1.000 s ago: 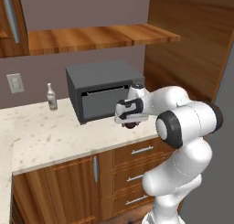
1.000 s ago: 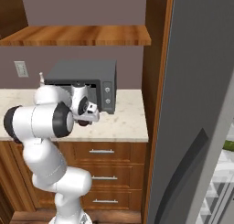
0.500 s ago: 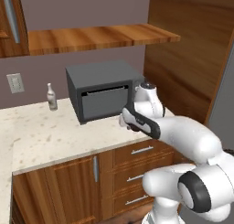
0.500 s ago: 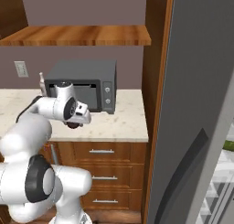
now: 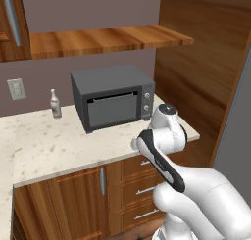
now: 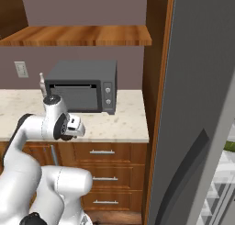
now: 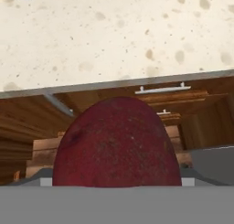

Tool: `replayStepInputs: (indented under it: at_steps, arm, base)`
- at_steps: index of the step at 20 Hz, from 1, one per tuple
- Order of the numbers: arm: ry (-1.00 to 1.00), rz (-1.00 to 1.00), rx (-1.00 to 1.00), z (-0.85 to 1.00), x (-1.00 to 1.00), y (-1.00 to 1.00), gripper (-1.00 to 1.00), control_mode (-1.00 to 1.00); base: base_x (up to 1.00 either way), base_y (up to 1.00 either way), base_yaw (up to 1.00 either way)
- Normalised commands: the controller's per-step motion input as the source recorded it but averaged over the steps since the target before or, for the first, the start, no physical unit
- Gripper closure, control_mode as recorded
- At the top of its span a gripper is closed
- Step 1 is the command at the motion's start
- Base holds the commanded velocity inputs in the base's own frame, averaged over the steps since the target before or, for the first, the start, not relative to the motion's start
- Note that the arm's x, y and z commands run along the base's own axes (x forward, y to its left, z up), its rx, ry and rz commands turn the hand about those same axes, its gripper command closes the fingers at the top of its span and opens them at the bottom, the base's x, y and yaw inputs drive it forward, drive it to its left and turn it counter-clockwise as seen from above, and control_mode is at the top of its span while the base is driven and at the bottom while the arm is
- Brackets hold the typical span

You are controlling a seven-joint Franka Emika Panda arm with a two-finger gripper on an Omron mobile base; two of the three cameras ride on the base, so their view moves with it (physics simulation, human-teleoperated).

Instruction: Place the cucumber and potato inside the fridge drawer. Close the drawer after placing the vegetables.

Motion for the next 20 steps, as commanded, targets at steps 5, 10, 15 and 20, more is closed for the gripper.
replayStepInputs:
  at_steps: [5, 10, 15, 20]
  arm:
    - [-0.12, 0.01, 0.0, -0.05, -0.44, -0.03, 1.0, -1.0]
    - [0.0, 0.0, 0.0, 0.0, 0.0, 0.0, 1.0, 1.0]
    - [0.0, 0.0, 0.0, 0.0, 0.0, 0.0, 1.0, 1.0]
    - [0.0, 0.0, 0.0, 0.0, 0.0, 0.0, 1.0, 1.0]
  base:
    - [0.0, 0.0, 0.0]
    - [-1.0, -0.08, 0.01]
    - [-1.0, -0.44, 0.02]
    - [-1.0, -0.95, 0.11]
